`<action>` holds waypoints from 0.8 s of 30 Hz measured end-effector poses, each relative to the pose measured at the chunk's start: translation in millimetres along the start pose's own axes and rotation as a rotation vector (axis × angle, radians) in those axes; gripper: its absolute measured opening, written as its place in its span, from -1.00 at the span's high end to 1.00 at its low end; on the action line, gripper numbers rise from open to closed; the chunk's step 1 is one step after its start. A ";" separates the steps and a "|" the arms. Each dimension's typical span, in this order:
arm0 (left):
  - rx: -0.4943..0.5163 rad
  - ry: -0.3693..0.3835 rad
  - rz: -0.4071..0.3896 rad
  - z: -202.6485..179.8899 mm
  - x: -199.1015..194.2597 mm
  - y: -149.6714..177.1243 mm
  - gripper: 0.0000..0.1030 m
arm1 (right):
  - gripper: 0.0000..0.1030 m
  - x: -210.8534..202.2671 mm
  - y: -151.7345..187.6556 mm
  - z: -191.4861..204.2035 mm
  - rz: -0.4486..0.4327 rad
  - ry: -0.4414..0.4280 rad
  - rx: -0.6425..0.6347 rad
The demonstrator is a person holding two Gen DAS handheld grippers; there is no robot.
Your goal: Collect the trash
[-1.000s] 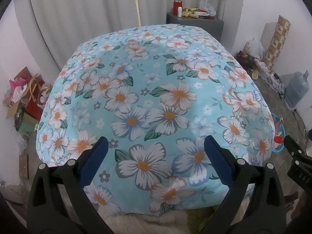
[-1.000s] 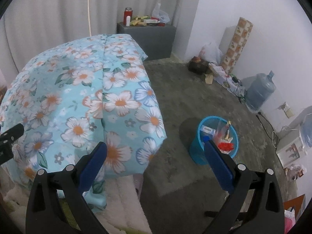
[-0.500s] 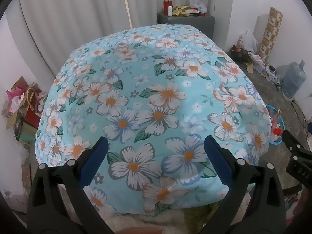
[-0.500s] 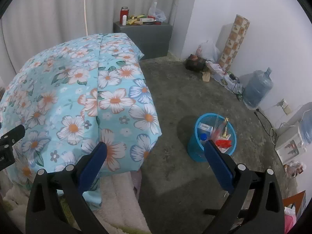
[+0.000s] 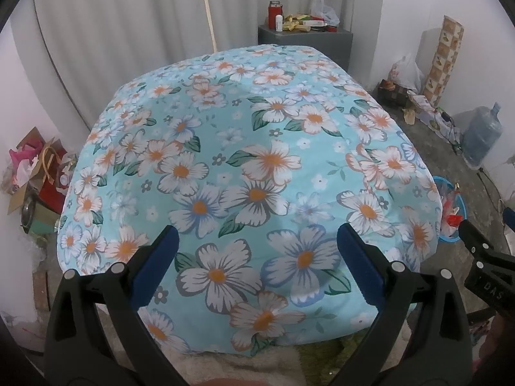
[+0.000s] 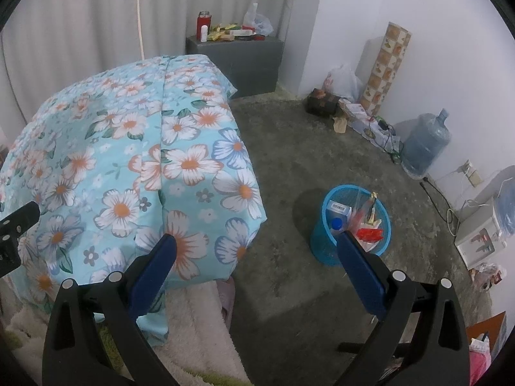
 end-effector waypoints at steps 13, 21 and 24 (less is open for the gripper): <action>0.002 0.013 -0.012 -2.3 -2.3 -0.8 -0.83 | -0.88 -1.2 -1.0 -2.1 -0.003 0.006 -0.001; 0.002 0.014 -0.013 -2.5 -1.9 -1.5 -0.83 | -0.88 -1.4 -1.3 -2.3 0.003 0.009 0.005; 0.002 0.014 -0.012 -2.4 -2.3 -1.1 -0.83 | -0.88 -2.1 -1.8 -3.3 -0.002 0.014 0.005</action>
Point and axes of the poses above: each gripper's, at about its wrist camera, not at the fingertips, and x roughly the way its jaws point, z to its left, y to its underside, the point moved 7 cm from there along x, roughly the way its jaws point, and after that the axes turned 7 degrees about y, right-handed, at the moved point
